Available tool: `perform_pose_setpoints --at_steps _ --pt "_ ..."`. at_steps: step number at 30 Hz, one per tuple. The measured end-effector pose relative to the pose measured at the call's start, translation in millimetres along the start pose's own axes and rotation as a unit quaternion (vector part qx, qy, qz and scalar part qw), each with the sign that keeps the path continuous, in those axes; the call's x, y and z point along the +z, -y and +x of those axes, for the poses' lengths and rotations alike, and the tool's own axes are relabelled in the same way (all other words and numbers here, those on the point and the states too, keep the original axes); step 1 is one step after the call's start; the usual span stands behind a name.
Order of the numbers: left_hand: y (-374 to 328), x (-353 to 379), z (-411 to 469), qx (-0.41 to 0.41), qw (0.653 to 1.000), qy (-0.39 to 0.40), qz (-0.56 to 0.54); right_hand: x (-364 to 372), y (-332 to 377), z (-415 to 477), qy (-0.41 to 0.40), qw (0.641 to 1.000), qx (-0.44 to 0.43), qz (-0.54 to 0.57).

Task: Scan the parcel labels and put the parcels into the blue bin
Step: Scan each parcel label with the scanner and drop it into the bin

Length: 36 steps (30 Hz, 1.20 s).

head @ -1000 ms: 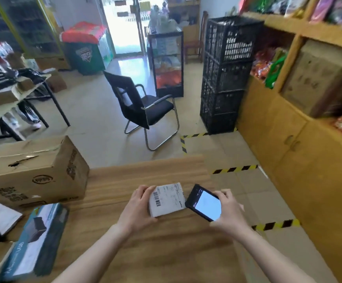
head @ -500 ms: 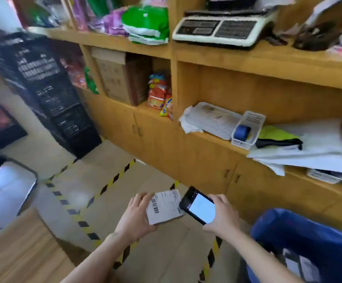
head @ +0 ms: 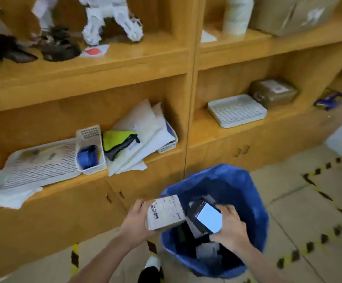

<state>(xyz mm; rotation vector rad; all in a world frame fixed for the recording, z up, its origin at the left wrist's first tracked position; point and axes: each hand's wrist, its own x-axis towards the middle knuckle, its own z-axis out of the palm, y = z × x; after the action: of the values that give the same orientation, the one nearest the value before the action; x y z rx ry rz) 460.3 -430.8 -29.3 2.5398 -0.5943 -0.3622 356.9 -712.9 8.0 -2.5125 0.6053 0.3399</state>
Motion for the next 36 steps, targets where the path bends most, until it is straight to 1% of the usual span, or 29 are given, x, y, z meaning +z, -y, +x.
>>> perform_pose_setpoints --at_steps 2,5,8,11,13,16,20,24,29,32,36 --pt "0.0 4.2 35.9 0.027 0.999 0.036 0.0 -2.3 -8.9 4.8 -0.027 0.997 0.07 0.034" --pt "5.6 8.6 80.9 0.051 0.996 0.067 0.009 -2.5 -12.7 9.8 -0.051 0.983 0.159 0.071" --pt "14.8 17.0 114.6 0.054 0.994 0.094 0.008 3.0 -9.8 12.2 -0.058 0.972 0.217 0.071" --pt "23.9 30.6 139.8 0.061 0.991 0.119 0.016 17.4 -2.9 9.6 -0.051 0.956 0.262 0.118" --pt "27.0 42.1 148.7 0.066 0.988 0.135 0.02 28.9 0.0 4.5 -0.049 0.947 0.285 0.139" --pt "30.8 60.2 158.5 0.078 0.98 0.18 0.019 46.1 1.2 -1.7 -0.042 0.935 0.312 0.164" --pt "32.3 83.7 178.2 0.082 0.97 0.228 0.036 56.6 -8.8 4.7 -0.028 0.921 0.335 0.198" --pt "23.2 102.4 193.6 0.046 0.973 0.221 0.038 58.4 -32.1 30.2 -0.008 0.919 0.343 0.195" --pt "11.1 136.6 213.5 0.018 0.977 0.208 0.034 78.4 -70.8 81.3 0.002 0.909 0.35 0.226" --pt "2.4 172.1 230.9 0.001 0.979 0.196 0.055 104.0 -97.6 114.3 -0.009 0.894 0.372 0.251" --pt "3.5 243.8 254.3 -0.029 0.977 0.206 0.045 154.2 -133.9 158.2 -0.017 0.863 0.416 0.286"
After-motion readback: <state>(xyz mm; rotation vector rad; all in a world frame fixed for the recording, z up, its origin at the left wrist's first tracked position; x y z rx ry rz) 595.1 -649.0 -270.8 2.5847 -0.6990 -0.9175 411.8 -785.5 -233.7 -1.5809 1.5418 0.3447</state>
